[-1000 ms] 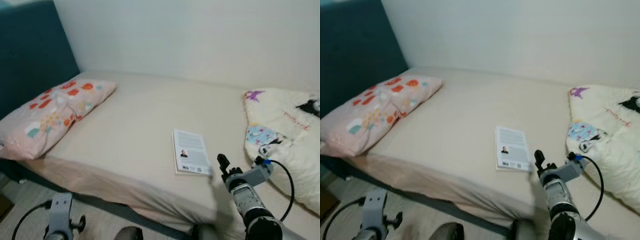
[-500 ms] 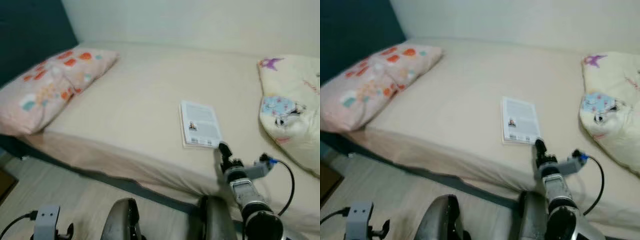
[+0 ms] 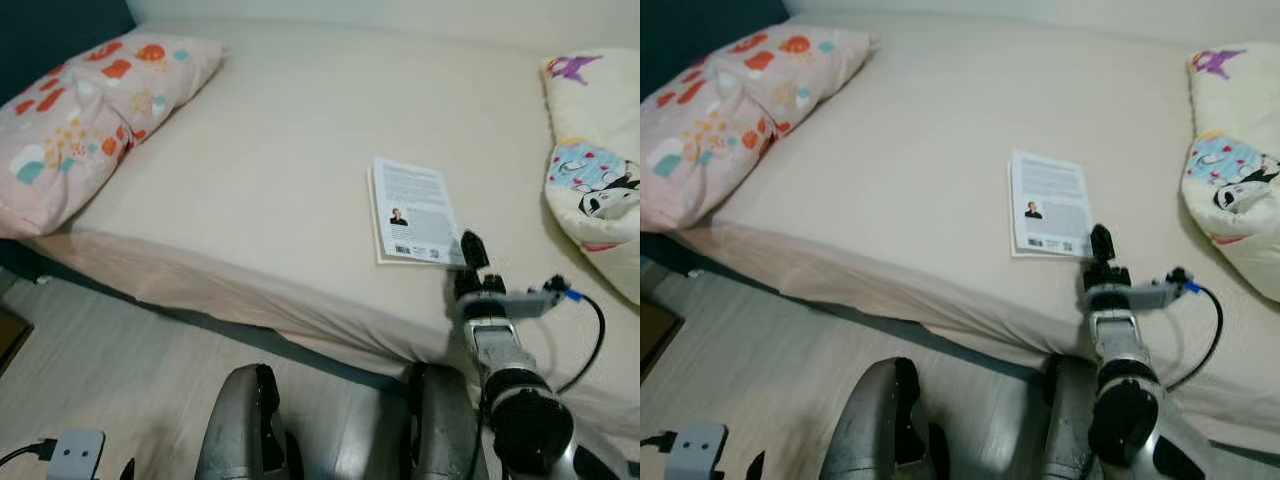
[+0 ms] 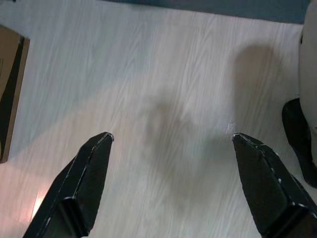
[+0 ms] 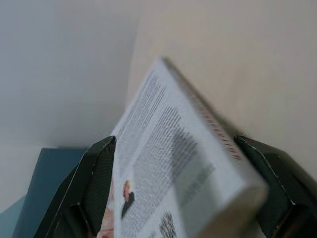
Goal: Clean up the room
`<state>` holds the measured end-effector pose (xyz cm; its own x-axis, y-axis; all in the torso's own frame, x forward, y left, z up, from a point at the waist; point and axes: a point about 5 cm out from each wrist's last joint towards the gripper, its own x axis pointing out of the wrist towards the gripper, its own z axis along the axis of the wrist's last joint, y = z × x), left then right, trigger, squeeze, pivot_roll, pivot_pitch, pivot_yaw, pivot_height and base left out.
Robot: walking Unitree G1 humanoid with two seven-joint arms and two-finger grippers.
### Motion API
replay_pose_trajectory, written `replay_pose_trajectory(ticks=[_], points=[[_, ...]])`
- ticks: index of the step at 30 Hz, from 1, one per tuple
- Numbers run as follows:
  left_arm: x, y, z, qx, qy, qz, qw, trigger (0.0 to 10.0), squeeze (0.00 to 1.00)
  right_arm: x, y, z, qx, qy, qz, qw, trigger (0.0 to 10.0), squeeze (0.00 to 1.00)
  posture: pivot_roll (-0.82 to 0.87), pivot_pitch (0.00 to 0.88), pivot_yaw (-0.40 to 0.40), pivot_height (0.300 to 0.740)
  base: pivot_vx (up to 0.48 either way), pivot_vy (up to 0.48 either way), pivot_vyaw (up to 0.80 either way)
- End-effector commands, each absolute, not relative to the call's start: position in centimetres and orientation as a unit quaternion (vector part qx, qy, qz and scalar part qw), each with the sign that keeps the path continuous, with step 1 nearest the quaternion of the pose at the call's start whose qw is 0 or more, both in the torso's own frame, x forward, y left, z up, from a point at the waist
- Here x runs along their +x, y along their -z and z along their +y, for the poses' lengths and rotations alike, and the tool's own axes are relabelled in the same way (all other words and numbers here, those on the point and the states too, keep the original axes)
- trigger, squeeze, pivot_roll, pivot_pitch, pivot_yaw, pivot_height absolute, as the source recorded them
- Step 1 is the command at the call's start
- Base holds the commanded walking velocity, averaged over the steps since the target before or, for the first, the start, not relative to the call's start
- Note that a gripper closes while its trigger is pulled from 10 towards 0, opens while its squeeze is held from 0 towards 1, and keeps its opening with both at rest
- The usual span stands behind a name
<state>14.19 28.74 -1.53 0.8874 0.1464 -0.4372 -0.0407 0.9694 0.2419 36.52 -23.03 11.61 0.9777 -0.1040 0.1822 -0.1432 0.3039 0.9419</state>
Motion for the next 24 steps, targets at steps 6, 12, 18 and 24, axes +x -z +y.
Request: replay_pose_trajectory(ticks=[6, 12, 18, 24], points=[[13.7, 1.5, 28.3, 0.109, -0.045, 0.243, 0.963, 10.0, 0.00, 37.4, -11.5, -19.9, 0.604, -0.038, -0.046, 0.795, 10.0, 0.00, 0.29, 0.432, 0.091, 0.541, 0.000, 0.000, 0.00], [14.4, 1.4, 27.7, 0.104, -0.041, 0.240, 0.964, 10.0, 0.00, 37.3, -10.8, -19.6, 0.581, -0.015, -0.013, 0.814, 0.0, 0.00, 0.27, 0.397, 0.083, 0.541, 0.000, 0.000, 0.00], [15.4, 1.5, 27.6, 0.101, -0.046, 0.240, 0.964, 10.0, 0.00, 36.6, -9.8, -20.3, 0.578, 0.000, -0.012, 0.816, 0.0, 0.00, 0.25, 0.364, 0.076, 0.541, 0.000, 0.000, 0.00], [17.0, 1.8, 27.2, 0.094, -0.052, 0.239, 0.965, 10.0, 0.00, 36.4, -10.1, -21.7, 0.567, 0.005, -0.031, 0.823, 0.0, 0.00, 0.21, 0.293, 0.057, 0.541, 0.000, 0.000, 0.00]])
